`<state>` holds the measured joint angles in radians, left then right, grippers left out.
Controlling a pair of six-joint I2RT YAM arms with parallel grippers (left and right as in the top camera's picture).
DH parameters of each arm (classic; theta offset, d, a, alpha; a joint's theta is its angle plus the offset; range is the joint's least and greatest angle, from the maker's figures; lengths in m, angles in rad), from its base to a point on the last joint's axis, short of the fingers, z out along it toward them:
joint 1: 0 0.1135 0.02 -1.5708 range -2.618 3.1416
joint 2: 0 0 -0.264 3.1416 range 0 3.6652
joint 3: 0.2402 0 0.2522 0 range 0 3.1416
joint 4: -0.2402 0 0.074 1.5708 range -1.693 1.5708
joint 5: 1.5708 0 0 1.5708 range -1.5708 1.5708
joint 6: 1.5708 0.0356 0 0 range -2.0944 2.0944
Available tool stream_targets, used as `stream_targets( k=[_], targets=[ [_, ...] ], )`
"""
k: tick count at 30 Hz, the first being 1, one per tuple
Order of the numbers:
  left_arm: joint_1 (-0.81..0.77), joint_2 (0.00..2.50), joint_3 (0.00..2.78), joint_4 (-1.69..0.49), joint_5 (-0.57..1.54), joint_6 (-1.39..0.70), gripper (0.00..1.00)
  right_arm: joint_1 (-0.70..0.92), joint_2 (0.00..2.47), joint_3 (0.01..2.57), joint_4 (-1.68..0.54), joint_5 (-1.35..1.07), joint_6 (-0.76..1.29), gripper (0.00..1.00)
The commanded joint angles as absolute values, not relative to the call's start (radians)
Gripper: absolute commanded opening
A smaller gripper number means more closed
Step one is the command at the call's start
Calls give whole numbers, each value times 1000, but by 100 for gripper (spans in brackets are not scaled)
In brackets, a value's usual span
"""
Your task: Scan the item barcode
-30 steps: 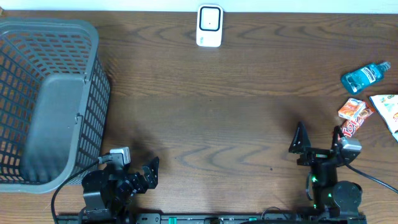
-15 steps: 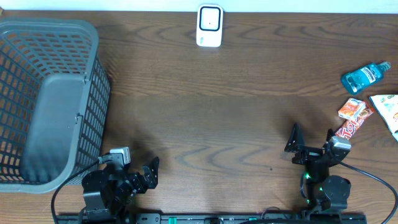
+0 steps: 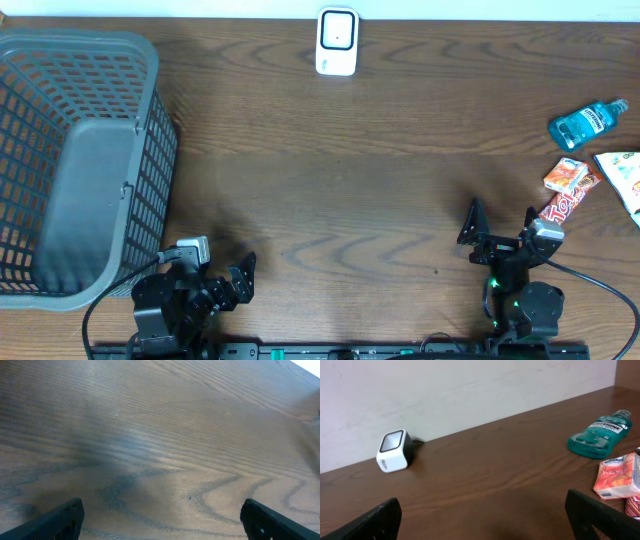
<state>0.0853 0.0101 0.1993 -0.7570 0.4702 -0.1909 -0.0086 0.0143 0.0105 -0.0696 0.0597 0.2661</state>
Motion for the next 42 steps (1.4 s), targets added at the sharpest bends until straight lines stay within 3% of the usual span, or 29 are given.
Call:
stream_targets(
  k=[1, 18, 28, 42],
  targets=[
    [91, 4, 198, -763, 482, -200, 100, 7, 6, 6, -68, 69, 253, 99],
    [89, 2, 198, -749, 482, -200, 100, 7, 6, 6, -68, 69, 253, 99],
    [37, 2, 193, -239, 487, -149, 100, 7, 6, 6, -68, 69, 253, 99],
    [-17, 2, 98, 74, 478, 53, 100, 7, 6, 6, -68, 69, 253, 99]
  ],
)
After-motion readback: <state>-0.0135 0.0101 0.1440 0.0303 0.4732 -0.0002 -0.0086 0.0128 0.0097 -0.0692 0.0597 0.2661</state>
